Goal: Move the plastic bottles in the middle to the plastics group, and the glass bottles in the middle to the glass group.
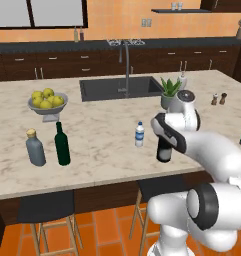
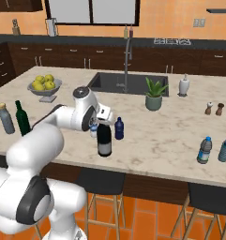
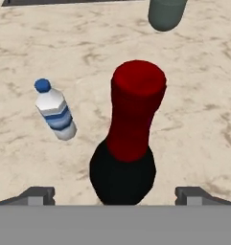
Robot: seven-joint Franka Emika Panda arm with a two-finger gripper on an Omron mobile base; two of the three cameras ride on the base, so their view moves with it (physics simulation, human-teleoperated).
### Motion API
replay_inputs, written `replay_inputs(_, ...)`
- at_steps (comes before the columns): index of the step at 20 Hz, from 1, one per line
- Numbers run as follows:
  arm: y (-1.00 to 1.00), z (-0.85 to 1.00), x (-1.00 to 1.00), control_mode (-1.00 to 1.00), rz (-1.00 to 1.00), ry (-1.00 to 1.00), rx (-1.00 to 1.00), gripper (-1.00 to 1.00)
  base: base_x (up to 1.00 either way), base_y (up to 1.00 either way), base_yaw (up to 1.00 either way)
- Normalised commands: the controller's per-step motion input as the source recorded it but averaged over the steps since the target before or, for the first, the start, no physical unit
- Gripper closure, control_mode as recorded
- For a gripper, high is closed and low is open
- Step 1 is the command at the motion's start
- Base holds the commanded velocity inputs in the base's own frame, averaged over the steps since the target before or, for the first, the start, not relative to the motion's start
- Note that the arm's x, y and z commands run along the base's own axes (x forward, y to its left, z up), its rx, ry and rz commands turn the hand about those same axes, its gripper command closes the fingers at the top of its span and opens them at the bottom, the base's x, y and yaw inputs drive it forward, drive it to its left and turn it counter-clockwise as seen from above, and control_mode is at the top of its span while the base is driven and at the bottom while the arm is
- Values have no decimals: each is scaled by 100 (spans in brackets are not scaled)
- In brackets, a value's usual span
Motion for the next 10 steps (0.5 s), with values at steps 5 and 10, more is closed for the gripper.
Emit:
replay_inputs(5, -14, -27, 26, -100, 0, 0, 0, -100, 0, 0, 0)
replay_inputs(10, -18, -18, 20, -100, 0, 0, 0, -100, 0, 0, 0)
